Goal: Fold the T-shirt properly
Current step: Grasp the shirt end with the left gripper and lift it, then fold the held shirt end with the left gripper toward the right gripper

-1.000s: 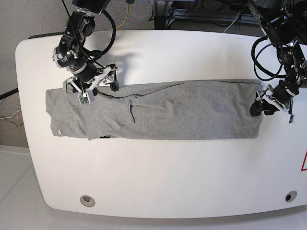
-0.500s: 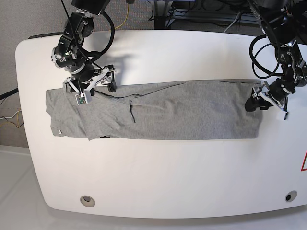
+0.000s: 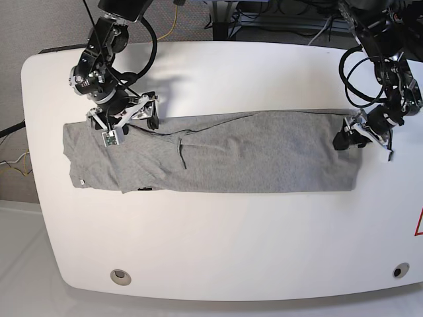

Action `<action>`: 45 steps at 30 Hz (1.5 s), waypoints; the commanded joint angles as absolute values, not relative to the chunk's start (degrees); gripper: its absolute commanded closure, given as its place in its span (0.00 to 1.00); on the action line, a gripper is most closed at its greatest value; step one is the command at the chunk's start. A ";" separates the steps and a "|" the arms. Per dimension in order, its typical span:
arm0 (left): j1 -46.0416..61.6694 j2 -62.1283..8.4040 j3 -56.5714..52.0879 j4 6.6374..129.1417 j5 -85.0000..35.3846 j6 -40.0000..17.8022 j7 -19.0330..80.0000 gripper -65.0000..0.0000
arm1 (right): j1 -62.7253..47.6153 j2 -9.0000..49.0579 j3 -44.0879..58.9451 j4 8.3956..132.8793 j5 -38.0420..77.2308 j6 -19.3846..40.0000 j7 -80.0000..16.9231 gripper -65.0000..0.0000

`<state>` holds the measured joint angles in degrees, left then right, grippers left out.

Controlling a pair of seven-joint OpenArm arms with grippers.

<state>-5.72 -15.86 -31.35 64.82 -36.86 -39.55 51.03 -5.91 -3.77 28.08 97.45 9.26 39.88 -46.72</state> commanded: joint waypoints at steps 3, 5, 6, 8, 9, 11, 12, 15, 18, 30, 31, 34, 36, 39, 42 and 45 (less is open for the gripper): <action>-6.13 -14.68 -31.28 66.77 -36.83 -40.00 50.10 0.38 | -5.23 -3.34 27.89 98.76 10.07 40.00 -45.45 0.27; -5.72 -13.87 -31.04 67.23 -35.93 -40.00 49.41 0.38 | -5.19 -3.29 27.84 98.79 10.08 40.00 -45.34 0.27; -5.59 -13.67 -30.96 67.62 -35.69 -40.00 49.22 0.38 | -5.17 -3.28 27.85 98.83 10.11 40.00 -45.34 0.27; -5.24 -13.36 -30.72 68.49 -35.31 -40.00 48.88 0.38 | -5.14 -3.30 27.87 98.87 10.06 40.00 -45.31 0.27; -5.15 -13.23 -30.41 68.73 -35.11 -40.00 48.71 0.38 | -5.13 -3.29 27.92 98.88 10.07 40.00 -45.32 0.27; -5.07 -12.98 -29.61 69.16 -34.76 -40.00 48.46 0.39 | -5.06 -3.27 28.04 98.94 10.02 40.00 -45.32 0.27; -5.08 -12.85 -29.12 69.34 -34.60 -40.00 48.37 0.39 | -5.00 -3.26 28.11 98.98 9.95 40.00 -45.31 0.27; -5.12 -12.34 -27.35 69.70 -34.14 -40.00 47.92 0.42 | -4.94 -3.21 28.28 98.95 9.91 40.00 -45.41 0.27; -5.13 -12.00 -25.41 69.66 -33.48 -40.00 47.15 0.49 | -4.85 -3.17 28.41 98.88 9.81 40.00 -45.45 0.27; -5.04 -12.15 -23.56 69.10 -29.34 -40.00 42.37 1.00 | -4.82 -3.33 28.56 97.82 10.22 40.00 -45.48 0.27; -5.08 -12.23 -23.60 69.23 -29.34 -40.00 42.43 1.00 | -4.79 -3.30 28.54 97.78 10.22 40.00 -45.50 0.27; -5.28 -12.49 -23.73 69.42 -29.51 -40.00 42.94 1.00 | -4.82 -3.27 28.42 97.81 10.25 40.00 -45.55 0.27; -5.49 -12.70 -23.94 69.43 -29.79 -40.00 43.48 1.00 | -4.89 -3.26 28.26 97.97 10.20 40.00 -45.56 0.27; -6.63 -13.55 -24.33 69.31 -30.68 -40.00 43.93 1.00 | -5.13 -3.24 28.37 98.32 10.26 40.00 -45.74 0.27; -7.19 -14.27 -24.80 69.20 -31.04 -40.00 44.31 1.00 | -5.20 -3.24 28.37 98.58 10.26 40.00 -45.72 0.27; -7.52 -14.94 -25.23 69.46 -31.50 -40.00 44.39 1.00 | -5.23 -3.26 28.43 98.62 10.25 40.00 -45.69 0.27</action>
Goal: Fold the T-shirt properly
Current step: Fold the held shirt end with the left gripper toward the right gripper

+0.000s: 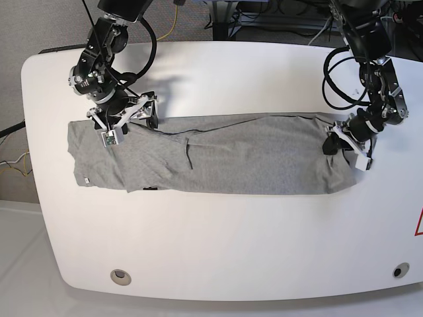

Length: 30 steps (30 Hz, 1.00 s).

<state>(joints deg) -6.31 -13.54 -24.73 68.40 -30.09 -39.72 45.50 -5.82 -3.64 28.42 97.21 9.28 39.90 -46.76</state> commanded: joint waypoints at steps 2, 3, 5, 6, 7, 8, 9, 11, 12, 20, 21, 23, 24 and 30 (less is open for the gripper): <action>-7.90 -15.81 -25.94 68.85 -31.55 -40.00 43.32 1.00 | -5.15 -3.32 28.53 98.46 10.16 40.00 -45.74 0.27; -8.21 -16.45 -26.53 68.15 -31.52 -40.00 42.29 1.00 | -5.06 -3.35 28.61 98.32 10.09 40.00 -45.80 0.27; -8.23 -16.57 -26.79 68.82 -31.62 -40.00 41.39 1.00 | -5.07 -3.36 28.72 98.32 10.12 40.00 -45.81 0.27; -8.23 -16.53 -26.81 69.35 -31.58 -40.00 40.69 1.00 | -5.06 -3.37 28.77 98.39 10.11 40.00 -45.77 0.27; -8.23 -16.50 -26.84 69.88 -31.54 -40.00 39.99 1.00 | -5.04 -3.37 28.83 98.47 10.11 40.00 -45.73 0.27; -8.15 -16.33 -26.81 70.66 -31.56 -40.00 39.86 1.00 | -5.01 -3.39 28.92 98.52 10.09 40.00 -45.71 0.27; -8.06 -16.17 -26.79 71.43 -31.58 -40.00 39.72 1.00 | -4.97 -3.40 29.01 98.58 10.06 40.00 -45.70 0.27; -7.76 -15.55 -26.57 73.26 -31.47 -40.00 39.84 1.00 | -4.95 -3.38 29.10 98.60 10.06 40.00 -45.75 0.27; -7.25 -14.40 -25.90 74.50 -31.15 -40.00 40.87 1.00 | -4.93 -3.35 28.98 98.55 10.08 40.00 -45.89 0.27; -5.14 -7.75 -22.76 82.56 -29.47 -40.00 46.91 1.00 | -4.88 -3.29 28.64 98.38 9.95 40.00 -46.21 0.27; -5.00 -7.11 -22.37 83.35 -29.13 -40.00 47.60 1.00 | -4.85 -3.28 28.64 98.40 9.96 40.00 -46.27 0.27; -4.76 -6.13 -21.76 84.81 -28.44 -39.97 49.08 1.00 | -4.78 -3.31 28.65 98.30 9.96 40.00 -46.28 0.27; -4.61 -5.61 -21.57 86.29 -27.92 -39.70 49.82 1.00 | -4.76 -3.30 28.76 98.18 9.92 40.00 -46.18 0.27; -4.14 -3.40 -19.54 89.67 -25.50 -38.67 52.28 1.00 | -4.70 -3.25 28.87 97.99 9.85 40.00 -45.95 0.27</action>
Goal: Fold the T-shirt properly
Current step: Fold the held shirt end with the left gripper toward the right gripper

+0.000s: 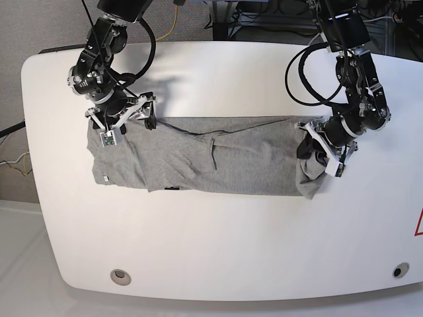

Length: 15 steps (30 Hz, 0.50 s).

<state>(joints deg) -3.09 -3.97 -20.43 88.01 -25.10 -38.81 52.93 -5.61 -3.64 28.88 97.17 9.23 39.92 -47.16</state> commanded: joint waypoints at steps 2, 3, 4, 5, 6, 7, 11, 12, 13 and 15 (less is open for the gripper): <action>-4.19 -2.78 -18.66 90.09 -24.95 -38.56 52.68 1.00 | -4.69 -3.23 28.84 97.97 9.85 40.00 -45.92 0.27; -4.25 -2.46 -18.17 90.27 -24.74 -38.58 52.81 1.00 | -4.68 -3.21 28.83 97.92 9.84 40.00 -45.93 0.27; -4.32 -2.23 -17.70 90.30 -24.59 -38.65 52.89 1.00 | -4.66 -3.21 28.83 97.89 9.82 40.00 -45.94 0.27; -4.39 -1.99 -17.23 90.34 -24.44 -38.72 52.97 1.00 | -4.65 -3.21 28.84 97.86 9.81 40.00 -45.96 0.27; -4.54 -1.60 -17.14 90.60 -24.63 -38.76 52.86 1.00 | -4.75 -3.12 28.83 97.83 9.85 40.00 -46.01 0.27; -4.69 -1.20 -17.05 90.86 -24.82 -38.80 52.76 1.00 | -4.85 -3.02 28.83 97.81 9.90 40.00 -46.06 0.27; -4.96 -0.08 -14.35 90.62 -24.83 -39.21 52.87 1.00 | -4.76 -2.96 28.77 97.75 9.88 40.00 -46.02 0.27; -5.00 0.21 -13.72 90.52 -24.87 -39.28 52.92 1.00 | -4.75 -2.93 28.74 97.69 9.88 40.00 -45.98 0.27; -5.04 0.49 -13.09 90.41 -24.91 -39.34 52.97 1.00 | -4.74 -2.90 28.71 97.64 9.87 40.00 -45.94 0.27; -5.22 1.35 -11.89 90.14 -24.94 -39.62 53.05 1.00 | -4.66 -2.85 28.78 97.46 9.82 40.00 -45.92 0.27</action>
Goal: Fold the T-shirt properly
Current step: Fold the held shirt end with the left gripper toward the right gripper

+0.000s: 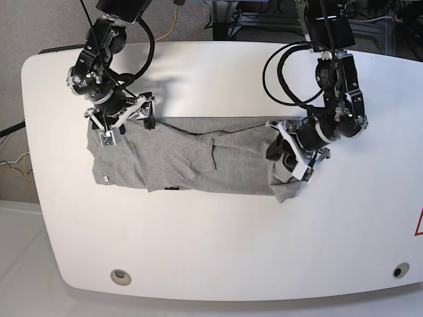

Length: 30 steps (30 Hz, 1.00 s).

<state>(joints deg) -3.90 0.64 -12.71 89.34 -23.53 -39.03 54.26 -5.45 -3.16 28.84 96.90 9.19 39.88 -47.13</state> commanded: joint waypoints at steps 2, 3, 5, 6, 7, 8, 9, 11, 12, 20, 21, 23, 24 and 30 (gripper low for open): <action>-6.14 3.27 -10.26 89.81 -24.82 -40.00 53.45 1.00 | -4.63 -2.78 29.04 97.55 9.87 40.00 -45.98 0.26; -6.28 3.72 -10.07 89.66 -24.83 -40.00 53.56 1.00 | -4.61 -2.75 29.09 97.53 9.89 40.00 -45.98 0.26; -6.60 4.65 -9.76 89.38 -24.83 -40.00 53.77 1.00 | -4.59 -2.70 29.17 97.47 9.93 40.00 -45.97 0.26; -6.78 5.12 -9.65 89.24 -24.84 -40.00 53.87 1.00 | -4.58 -2.68 29.20 97.43 9.94 40.00 -45.97 0.26; -6.93 5.41 -9.57 89.00 -24.83 -40.00 53.92 1.00 | -4.57 -2.69 29.21 97.44 9.93 40.00 -45.93 0.26; -7.08 5.71 -9.49 88.75 -24.83 -40.00 53.96 1.00 | -4.57 -2.69 29.22 97.46 9.91 40.00 -45.90 0.26; -7.25 5.91 -9.51 88.49 -24.90 -40.00 53.98 1.00 | -4.60 -2.70 29.21 97.48 9.94 40.00 -45.95 0.26; -8.03 6.74 -10.21 87.01 -24.77 -40.00 53.90 1.00 | -4.74 -2.73 29.10 97.54 10.04 40.00 -46.16 0.26; -8.65 7.36 -10.89 85.79 -24.57 -40.00 53.81 1.00 | -4.85 -2.76 29.01 97.59 10.10 40.00 -46.31 0.26; -10.05 8.70 -11.28 82.29 -24.66 -38.75 53.11 1.00 | -4.85 -2.75 28.93 97.69 10.06 40.00 -46.41 0.26; -10.25 8.92 -11.29 82.08 -24.65 -38.42 53.09 1.00 | -4.84 -2.74 28.93 97.72 10.07 40.00 -46.39 0.26; -10.91 9.00 -11.82 81.59 -24.63 -37.51 53.02 1.00 | -4.88 -2.76 29.09 97.67 10.10 40.00 -46.44 0.26; -11.37 9.00 -12.33 81.32 -24.61 -36.93 52.98 1.00 | -4.93 -2.78 29.24 97.58 10.12 40.00 -46.50 0.26; -12.04 9.00 -11.84 81.09 -24.61 -35.49 53.40 1.00 | -4.96 -2.81 29.24 97.52 10.18 40.00 -46.51 0.26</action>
